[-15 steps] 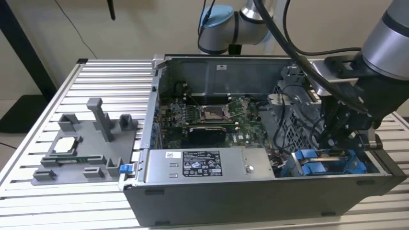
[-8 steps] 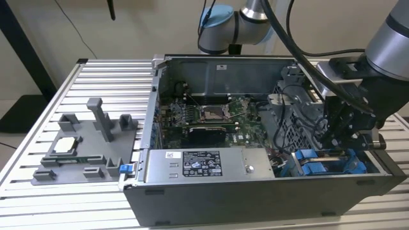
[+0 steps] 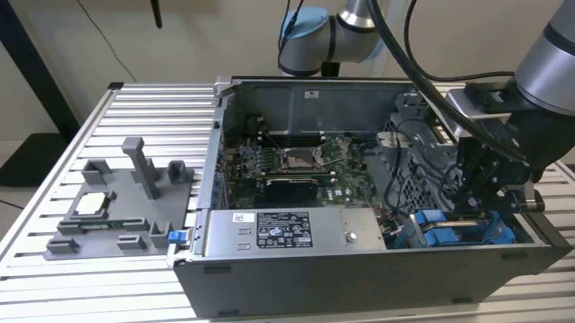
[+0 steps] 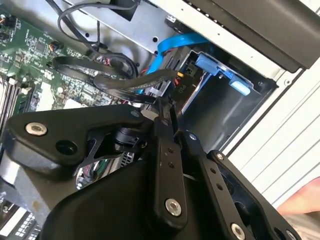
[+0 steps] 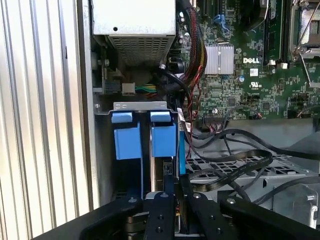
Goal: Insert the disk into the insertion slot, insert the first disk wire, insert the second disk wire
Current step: 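Insert the second disk wire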
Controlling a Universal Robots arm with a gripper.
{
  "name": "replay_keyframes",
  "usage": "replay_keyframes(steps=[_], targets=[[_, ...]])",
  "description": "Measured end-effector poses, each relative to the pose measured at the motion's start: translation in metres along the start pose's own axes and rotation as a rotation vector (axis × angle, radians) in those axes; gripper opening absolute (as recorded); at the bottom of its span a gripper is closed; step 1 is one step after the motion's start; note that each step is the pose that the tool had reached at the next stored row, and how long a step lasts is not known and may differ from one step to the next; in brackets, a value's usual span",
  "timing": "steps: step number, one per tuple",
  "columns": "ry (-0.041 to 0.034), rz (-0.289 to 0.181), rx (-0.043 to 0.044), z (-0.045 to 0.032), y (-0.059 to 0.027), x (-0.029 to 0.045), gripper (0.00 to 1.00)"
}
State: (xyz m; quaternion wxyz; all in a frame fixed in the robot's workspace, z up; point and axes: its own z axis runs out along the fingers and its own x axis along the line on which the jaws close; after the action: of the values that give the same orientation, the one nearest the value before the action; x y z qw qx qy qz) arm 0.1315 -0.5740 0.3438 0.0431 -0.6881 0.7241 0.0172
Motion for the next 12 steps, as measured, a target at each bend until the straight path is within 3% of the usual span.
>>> replay_keyframes(steps=[7,12], targets=[[0.0056,0.007,0.0009,0.0025,-0.0008,0.0002,0.00],[0.0083,0.008,0.0011,0.0091,-0.0006,0.0008,0.00]])
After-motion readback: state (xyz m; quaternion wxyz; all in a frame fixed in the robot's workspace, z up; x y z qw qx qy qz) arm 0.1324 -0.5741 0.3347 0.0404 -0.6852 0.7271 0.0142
